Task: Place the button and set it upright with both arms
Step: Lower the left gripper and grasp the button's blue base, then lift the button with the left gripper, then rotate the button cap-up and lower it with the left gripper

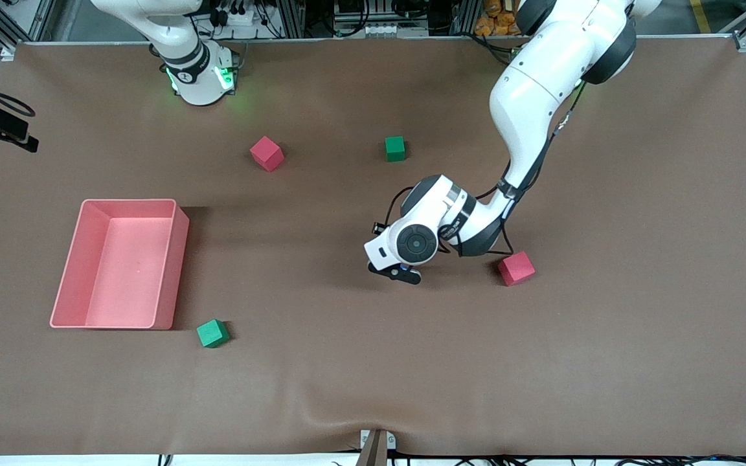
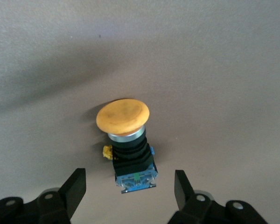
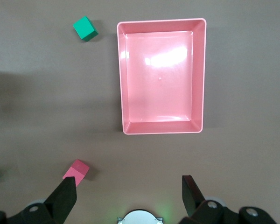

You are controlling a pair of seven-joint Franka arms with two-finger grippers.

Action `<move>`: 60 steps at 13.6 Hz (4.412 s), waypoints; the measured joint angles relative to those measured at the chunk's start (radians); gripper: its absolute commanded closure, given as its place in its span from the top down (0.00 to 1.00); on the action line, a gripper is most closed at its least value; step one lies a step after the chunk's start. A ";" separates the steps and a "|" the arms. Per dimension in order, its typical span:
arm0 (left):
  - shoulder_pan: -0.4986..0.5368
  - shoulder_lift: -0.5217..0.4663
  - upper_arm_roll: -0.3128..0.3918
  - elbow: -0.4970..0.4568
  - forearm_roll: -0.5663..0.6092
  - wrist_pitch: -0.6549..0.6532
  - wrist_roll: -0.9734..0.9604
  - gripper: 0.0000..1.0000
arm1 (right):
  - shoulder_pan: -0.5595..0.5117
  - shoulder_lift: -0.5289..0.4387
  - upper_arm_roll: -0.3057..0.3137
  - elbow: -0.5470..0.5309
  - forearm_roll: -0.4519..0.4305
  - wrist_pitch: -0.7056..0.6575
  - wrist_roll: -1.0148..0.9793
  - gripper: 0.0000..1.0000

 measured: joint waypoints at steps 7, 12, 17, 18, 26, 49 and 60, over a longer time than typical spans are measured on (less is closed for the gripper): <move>-0.017 0.012 0.025 0.000 0.000 0.001 -0.039 0.65 | 0.000 -0.011 0.009 -0.001 -0.026 0.033 -0.002 1.00; -0.026 0.012 0.025 0.001 0.000 0.002 -0.076 0.59 | 0.000 -0.011 0.010 -0.002 -0.028 0.037 -0.002 1.00; -0.027 0.013 0.025 0.001 0.000 0.011 -0.083 0.36 | 0.000 -0.011 0.010 -0.002 -0.028 0.037 -0.002 1.00; -0.027 0.013 0.025 0.001 0.000 0.013 -0.098 0.29 | 0.000 -0.011 0.010 -0.002 -0.028 0.037 -0.002 1.00; -0.030 0.013 0.019 0.015 0.000 0.022 -0.196 0.00 | 0.000 -0.011 0.010 -0.003 -0.028 0.037 -0.002 1.00; -0.260 -0.068 0.031 0.005 0.627 0.183 -1.489 0.00 | 0.000 -0.011 0.022 -0.005 -0.028 0.037 -0.001 1.00; -0.453 0.008 0.119 -0.031 1.114 0.141 -1.830 0.00 | 0.003 -0.011 0.026 -0.011 -0.028 0.038 -0.001 1.00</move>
